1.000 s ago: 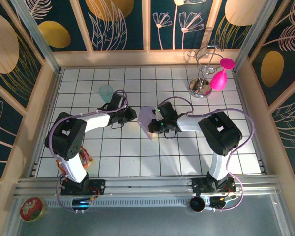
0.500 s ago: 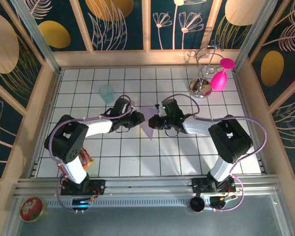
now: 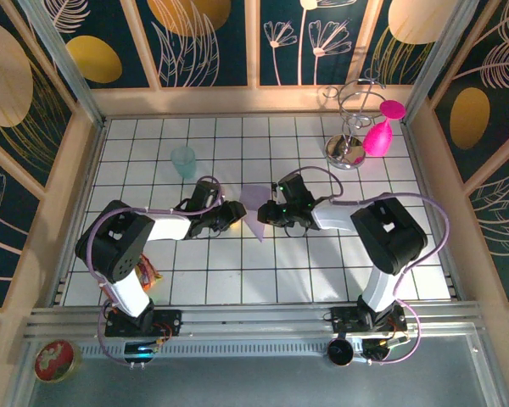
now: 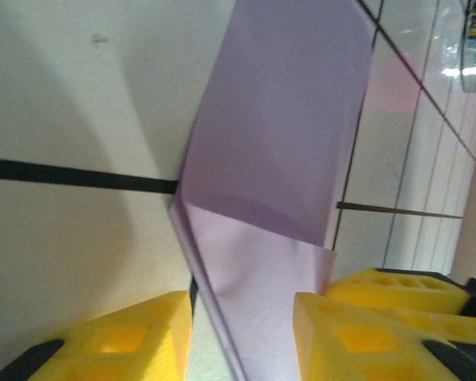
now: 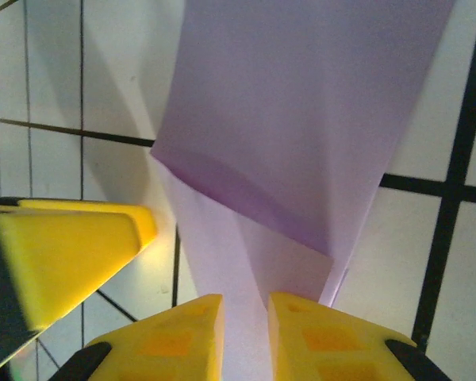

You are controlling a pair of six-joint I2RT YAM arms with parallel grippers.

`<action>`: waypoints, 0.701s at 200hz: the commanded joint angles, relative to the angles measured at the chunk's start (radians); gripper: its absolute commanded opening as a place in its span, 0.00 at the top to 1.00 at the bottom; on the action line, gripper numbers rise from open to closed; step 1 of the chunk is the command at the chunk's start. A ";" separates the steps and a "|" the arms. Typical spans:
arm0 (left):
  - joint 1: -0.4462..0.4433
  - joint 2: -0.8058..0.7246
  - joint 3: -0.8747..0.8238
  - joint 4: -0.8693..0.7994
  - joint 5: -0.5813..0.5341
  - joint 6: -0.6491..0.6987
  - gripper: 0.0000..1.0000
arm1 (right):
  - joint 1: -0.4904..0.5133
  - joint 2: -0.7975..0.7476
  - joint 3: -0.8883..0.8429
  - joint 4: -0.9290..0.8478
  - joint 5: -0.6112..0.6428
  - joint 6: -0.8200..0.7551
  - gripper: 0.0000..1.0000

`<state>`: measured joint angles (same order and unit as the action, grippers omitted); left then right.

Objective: Fold a paper plane with a square sheet of paper (pick it up from the middle)
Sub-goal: Fourth fold the wing at the center of the table.

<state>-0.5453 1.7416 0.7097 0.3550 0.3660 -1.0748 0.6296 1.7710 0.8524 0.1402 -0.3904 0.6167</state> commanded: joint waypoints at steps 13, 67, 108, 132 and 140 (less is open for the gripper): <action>-0.001 -0.002 0.015 0.021 -0.010 -0.030 0.60 | -0.011 0.037 0.032 -0.022 0.029 0.008 0.75; -0.002 0.018 0.037 0.015 -0.021 -0.028 0.60 | -0.019 0.064 0.036 -0.034 0.022 0.002 0.76; 0.000 0.030 0.056 0.005 -0.024 -0.021 0.62 | -0.022 0.080 0.035 -0.038 0.022 -0.001 0.80; 0.000 0.050 0.063 0.007 -0.025 -0.022 0.62 | -0.022 0.082 0.032 -0.034 0.021 -0.003 0.83; 0.000 0.055 0.066 0.007 -0.026 -0.022 0.62 | -0.025 0.081 0.029 -0.032 0.019 -0.003 0.83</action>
<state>-0.5453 1.7687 0.7551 0.3592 0.3546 -1.0908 0.6147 1.8248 0.8753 0.1314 -0.3859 0.6163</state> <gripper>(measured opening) 0.380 0.175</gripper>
